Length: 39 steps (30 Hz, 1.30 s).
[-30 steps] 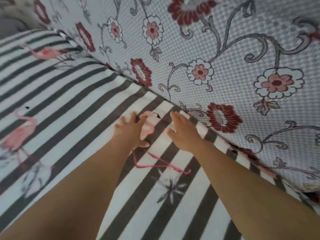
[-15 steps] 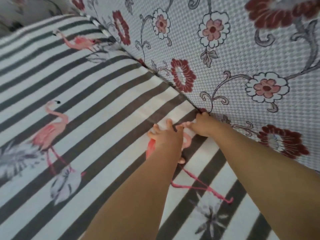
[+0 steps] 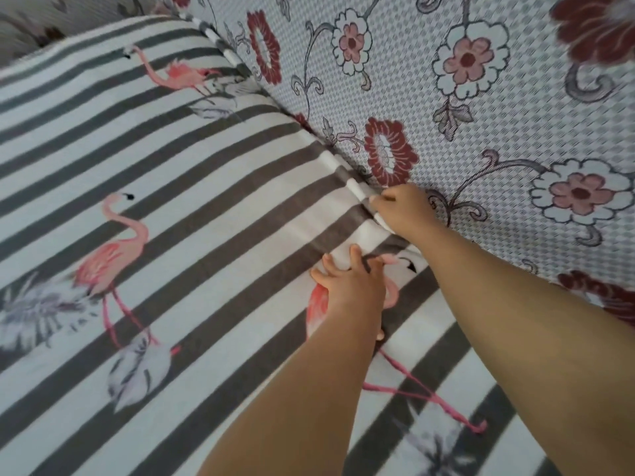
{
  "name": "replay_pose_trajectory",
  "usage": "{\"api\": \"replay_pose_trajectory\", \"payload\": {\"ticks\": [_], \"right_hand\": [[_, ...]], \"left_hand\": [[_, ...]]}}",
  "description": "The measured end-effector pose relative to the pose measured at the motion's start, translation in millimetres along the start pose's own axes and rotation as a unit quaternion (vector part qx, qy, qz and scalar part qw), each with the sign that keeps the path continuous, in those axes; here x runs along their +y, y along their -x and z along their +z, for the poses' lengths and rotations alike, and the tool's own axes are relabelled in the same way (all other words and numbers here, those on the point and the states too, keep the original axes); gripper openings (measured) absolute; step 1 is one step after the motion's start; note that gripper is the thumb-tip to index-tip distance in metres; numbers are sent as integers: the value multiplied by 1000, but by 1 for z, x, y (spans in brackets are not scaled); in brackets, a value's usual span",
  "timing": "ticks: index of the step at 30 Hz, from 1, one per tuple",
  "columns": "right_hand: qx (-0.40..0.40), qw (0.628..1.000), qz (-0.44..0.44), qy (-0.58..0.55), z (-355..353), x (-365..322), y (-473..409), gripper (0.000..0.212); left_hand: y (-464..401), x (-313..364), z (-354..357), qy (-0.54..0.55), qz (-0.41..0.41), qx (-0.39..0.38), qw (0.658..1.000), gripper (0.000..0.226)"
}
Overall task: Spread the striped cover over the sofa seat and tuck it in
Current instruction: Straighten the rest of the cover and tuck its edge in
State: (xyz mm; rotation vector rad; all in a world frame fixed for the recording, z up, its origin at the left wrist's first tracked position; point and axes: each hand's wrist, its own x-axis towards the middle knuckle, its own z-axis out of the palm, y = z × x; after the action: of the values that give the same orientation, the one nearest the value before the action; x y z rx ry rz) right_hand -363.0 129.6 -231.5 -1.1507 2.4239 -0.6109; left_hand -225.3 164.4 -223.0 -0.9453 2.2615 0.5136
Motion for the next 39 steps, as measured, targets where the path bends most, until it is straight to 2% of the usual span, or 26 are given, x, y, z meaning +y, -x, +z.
{"api": "replay_pose_trajectory", "payload": {"ticks": [2, 4, 6, 9, 11, 13, 15, 17, 20, 24, 26, 27, 30, 31, 35, 39], "right_hand": [[-5, 999, 39, 2, -3, 3, -6, 25], [-35, 997, 44, 61, -5, 5, -8, 26], [-26, 992, 45, 111, -3, 4, -7, 21], [78, 979, 33, 185, -4, 3, -4, 13], [157, 968, 20, 195, -8, 3, -5, 17], [195, 963, 21, 185, -9, 3, -7, 20], [200, 967, 36, 150, -3, 2, -4, 20], [181, 977, 27, 113, 5, 1, 2, 18], [68, 991, -12, 113, 12, 0, 8, 25], [-100, 974, 58, 197, 26, -2, 4, 49], [-152, 964, 86, 201, 26, -5, 2, 54], [-150, 967, 92, 184, 23, -5, 3, 54], [-79, 982, 48, 163, 19, 1, 14, 50], [-82, 982, 42, 164, 21, 1, 18, 53], [-126, 980, 66, 139, 22, 6, 14, 55], [-193, 976, 102, 25, 1, 10, 9, 52]], "left_hand": [[1, 0, 0, -7, 0, 1, 1000, 102], [1, 1, 1, -11, 2, 1, 1000, 100], [1, 0, 1, -11, 3, 8, 1000, 95], [1, -2, 5, -17, 13, 26, 999, 94], [1, -2, 8, -17, 16, 37, 999, 97], [1, -3, 10, -22, 18, 39, 999, 104], [0, -3, 11, -20, 17, 41, 999, 102], [-1, -3, 11, -17, 17, 44, 999, 101], [0, -3, 9, -7, 19, 43, 999, 104], [-1, -4, 6, 11, 22, 28, 999, 101], [-1, -5, 6, 12, 24, 26, 999, 99], [0, -5, 6, 9, 26, 26, 999, 99], [-1, -5, 6, 9, 27, 23, 999, 101], [-1, -5, 5, 7, 24, 25, 999, 101], [-3, -5, 5, 15, 24, 17, 999, 95], [-2, -7, 6, -3, 27, 27, 999, 94]]}}
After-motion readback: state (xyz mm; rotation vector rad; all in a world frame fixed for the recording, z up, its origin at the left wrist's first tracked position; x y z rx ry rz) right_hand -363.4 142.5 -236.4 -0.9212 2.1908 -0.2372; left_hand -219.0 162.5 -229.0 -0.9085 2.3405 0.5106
